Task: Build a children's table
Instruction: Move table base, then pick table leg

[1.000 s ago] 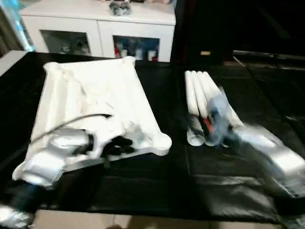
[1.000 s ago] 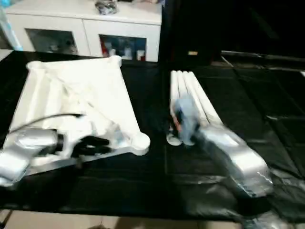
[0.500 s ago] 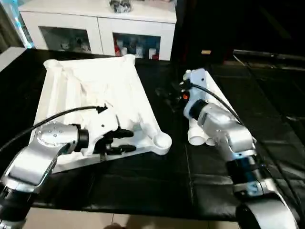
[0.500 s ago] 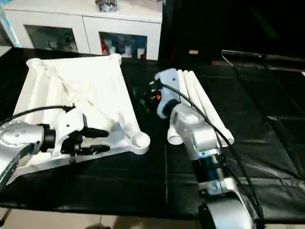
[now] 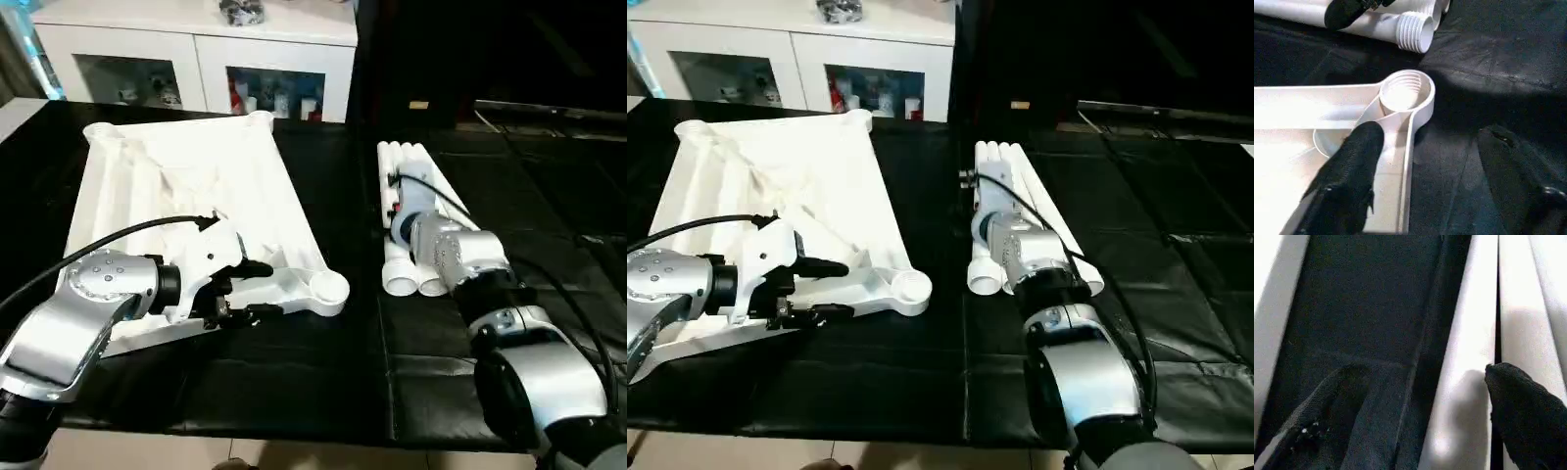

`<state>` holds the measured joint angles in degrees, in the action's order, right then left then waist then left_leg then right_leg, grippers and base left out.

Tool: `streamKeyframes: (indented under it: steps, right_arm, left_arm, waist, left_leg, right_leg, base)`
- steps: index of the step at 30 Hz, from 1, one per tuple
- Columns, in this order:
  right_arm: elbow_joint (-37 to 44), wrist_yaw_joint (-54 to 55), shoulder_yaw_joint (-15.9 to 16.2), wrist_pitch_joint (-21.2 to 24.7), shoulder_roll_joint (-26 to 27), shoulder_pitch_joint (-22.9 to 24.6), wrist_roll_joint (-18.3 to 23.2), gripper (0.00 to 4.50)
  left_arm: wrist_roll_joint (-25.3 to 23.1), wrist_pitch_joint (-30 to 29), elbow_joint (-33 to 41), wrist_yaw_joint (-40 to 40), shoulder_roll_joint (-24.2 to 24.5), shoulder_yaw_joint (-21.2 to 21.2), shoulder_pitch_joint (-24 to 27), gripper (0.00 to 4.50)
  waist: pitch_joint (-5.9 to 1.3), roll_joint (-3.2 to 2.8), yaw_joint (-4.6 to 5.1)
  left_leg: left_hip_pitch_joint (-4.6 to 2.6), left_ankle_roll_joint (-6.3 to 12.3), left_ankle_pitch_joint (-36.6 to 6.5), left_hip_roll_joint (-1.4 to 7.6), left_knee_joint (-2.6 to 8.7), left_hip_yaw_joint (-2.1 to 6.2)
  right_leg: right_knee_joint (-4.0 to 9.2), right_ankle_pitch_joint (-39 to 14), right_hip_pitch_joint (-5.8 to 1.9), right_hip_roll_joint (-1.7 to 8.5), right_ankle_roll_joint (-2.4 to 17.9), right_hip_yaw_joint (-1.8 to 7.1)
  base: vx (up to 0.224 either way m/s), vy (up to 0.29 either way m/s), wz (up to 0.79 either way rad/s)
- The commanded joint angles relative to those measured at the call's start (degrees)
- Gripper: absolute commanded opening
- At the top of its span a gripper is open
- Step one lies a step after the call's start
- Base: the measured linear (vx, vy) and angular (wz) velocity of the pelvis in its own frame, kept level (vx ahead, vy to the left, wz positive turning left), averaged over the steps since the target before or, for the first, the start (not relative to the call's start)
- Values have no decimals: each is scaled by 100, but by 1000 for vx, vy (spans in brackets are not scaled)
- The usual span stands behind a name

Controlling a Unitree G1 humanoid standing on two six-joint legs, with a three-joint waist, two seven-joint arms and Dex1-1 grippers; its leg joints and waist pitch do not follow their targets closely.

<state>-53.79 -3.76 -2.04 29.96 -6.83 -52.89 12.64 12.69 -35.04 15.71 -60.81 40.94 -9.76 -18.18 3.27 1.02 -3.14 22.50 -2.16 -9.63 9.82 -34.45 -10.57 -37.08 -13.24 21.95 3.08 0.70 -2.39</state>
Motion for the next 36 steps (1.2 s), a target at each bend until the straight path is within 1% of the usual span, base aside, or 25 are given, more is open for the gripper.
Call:
streamKeyframes:
  steps: [1,3,6,7,10,11,12,13,14,15,16,18,19,20,22,23,24,26,28,29,31,32,34,36]
  right_arm:
    - [-239,3,-36,121,11,-202,-26,417]
    - [-567,155,-140,1,37,-330,-104,417]
    - [-933,250,-283,-44,69,-456,-148,417]
    - [-1042,268,-352,-25,85,-484,-108,417]
    - [-1238,258,-387,-38,91,-538,-63,417]
    - [-1251,259,-393,-33,91,-541,-55,417]
    - [-1393,255,-501,100,96,-565,86,417]
    - [-1410,253,-518,116,96,-568,104,417]
    - [-1475,247,-576,156,98,-583,160,400]
    - [-1544,250,-637,156,99,-597,203,389]
    - [-1572,247,-659,144,101,-608,191,382]
    - [-1694,206,-791,122,101,-642,167,377]
    - [-1706,204,-798,116,100,-644,161,377]
    - [-1732,195,-812,102,93,-649,152,348]
    - [-1770,198,-868,100,85,-660,185,339]
    - [-1822,208,-969,97,55,-667,258,323]
    - [-1822,208,-969,97,55,-667,258,323]
    - [-1849,228,-1011,99,41,-678,300,295]
    - [-1865,236,-1062,85,22,-687,332,289]
    - [-1880,229,-1082,67,6,-695,314,265]
    - [-1884,227,-1086,61,3,-696,304,251]
    - [-1902,280,-1131,-6,-11,-683,280,244]
    - [-1927,313,-1199,-53,-19,-673,272,221]
    - [-1938,316,-1232,-68,-21,-670,268,207]
  left_arm:
    - [15,-74,144,61,83,70,48,380]
    - [9,-130,199,81,99,77,72,388]
    - [27,-213,281,94,134,96,120,422]
    - [39,-240,308,95,156,99,141,429]
    - [66,-285,359,113,204,90,172,434]
    - [68,-288,362,114,206,89,173,447]
    - [91,-319,395,118,239,92,186,447]
    - [94,-323,399,119,242,91,186,447]
    - [102,-334,409,123,252,89,184,450]
    - [113,-351,418,124,262,88,175,450]
    - [114,-357,422,123,264,89,174,450]
    - [123,-385,439,123,268,94,164,450]
    - [125,-387,441,124,269,95,163,450]
    - [129,-389,442,127,270,95,162,450]
    - [134,-385,440,135,272,92,161,450]
    - [139,-379,435,160,267,79,152,450]
    - [139,-379,435,160,267,79,152,450]
    - [155,-380,438,180,276,67,147,450]
    - [163,-383,438,193,265,60,133,450]
    - [173,-384,428,200,251,56,114,450]
    - [175,-382,424,201,247,55,111,450]
    - [167,-371,408,210,231,43,99,450]
    - [176,-366,385,217,217,43,83,450]
    - [183,-365,362,221,208,49,71,450]
  waist:
    - [-398,-41,3]
    - [-379,-53,2]
    - [-378,-40,6]
    - [-378,-48,3]
    - [-380,-47,3]
    - [-383,-46,1]
    - [-393,-47,-4]
    - [-390,-47,-12]
    - [-391,-42,-9]
    - [-388,-50,-12]
    - [-390,-45,-9]
    - [-389,-41,-12]
    - [-387,-41,-13]
    - [-385,-42,-10]
    - [-382,-42,-11]
    - [-384,-41,-10]
    - [-383,-43,-10]
    - [-387,-41,-12]
    - [-385,-47,-9]
    - [-389,-40,-12]
    - [-391,-42,-15]
    - [-388,-29,-15]
    - [-391,-43,-21]
    - [-388,-40,-16]
  left_leg:
    - [-155,-341,-784,288,363,96]
    - [-167,-381,-922,299,373,95]
    - [-166,-433,-996,299,375,97]
    - [-169,-441,-990,302,376,99]
    - [-159,-427,-956,296,375,96]
    - [-161,-423,-966,296,374,95]
    - [-167,-419,-936,299,369,96]
    - [-168,-413,-932,303,372,97]
    - [-164,-398,-909,299,369,94]
    - [-164,-401,-905,301,372,95]
    - [-163,-396,-895,296,370,92]
    - [-160,-405,-914,296,369,91]
    - [-160,-409,-923,297,371,92]
    - [-160,-415,-941,296,371,91]
    - [-161,-430,-989,297,373,92]
    - [-173,-447,-1017,302,378,94]
    - [-173,-453,-1028,304,379,94]
    - [-171,-454,-1022,300,377,93]
    - [-167,-450,-1015,299,378,94]
    - [-170,-444,-1021,297,374,90]
    - [-169,-442,-1011,297,371,90]
    - [-165,-437,-1007,298,374,90]
    - [-164,-443,-1001,297,370,91]
    - [-166,-439,-1025,298,372,92]
  right_leg:
    - [356,20,-209,449,1144,270]
    - [377,-221,-184,453,1150,271]
    - [376,-391,-180,459,1117,275]
    - [374,-380,-174,459,1097,274]
    - [367,-267,-176,449,1092,271]
    - [369,-265,-175,454,1098,272]
    - [358,-211,-181,457,1104,272]
    - [359,-187,-178,459,1105,271]
    - [351,-125,-182,450,1116,268]
    - [352,-125,-178,451,1121,265]
    - [351,-109,-180,445,1120,265]
    - [354,-166,-183,454,1119,265]
    - [359,-195,-181,457,1118,265]
    - [362,-229,-178,458,1121,266]
    - [369,-301,-177,462,1111,268]
    - [367,-324,-167,454,1101,263]
    - [367,-324,-167,455,1098,264]
    - [364,-280,-170,454,1099,264]
    - [364,-253,-168,452,1103,261]
    - [366,-268,-170,454,1111,263]
    - [368,-274,-171,456,1120,264]
    - [369,-278,-172,455,1122,263]
    - [364,-282,-171,462,1128,263]
    - [367,-287,-170,455,1130,261]
  base:
    - [0,0,0]
    - [0,0,0]
    - [0,0,0]
    - [0,0,0]
    - [0,0,0]
    - [0,0,0]
    - [0,0,0]
    - [0,0,0]
    - [0,0,0]
    - [0,0,0]
    - [0,0,0]
    - [0,0,0]
    - [0,0,0]
    - [0,0,0]
    - [0,0,0]
    - [0,0,0]
    - [0,0,0]
    - [0,0,0]
    - [0,0,0]
    - [0,0,0]
    - [0,0,0]
    - [0,0,0]
    - [0,0,0]
    - [0,0,0]
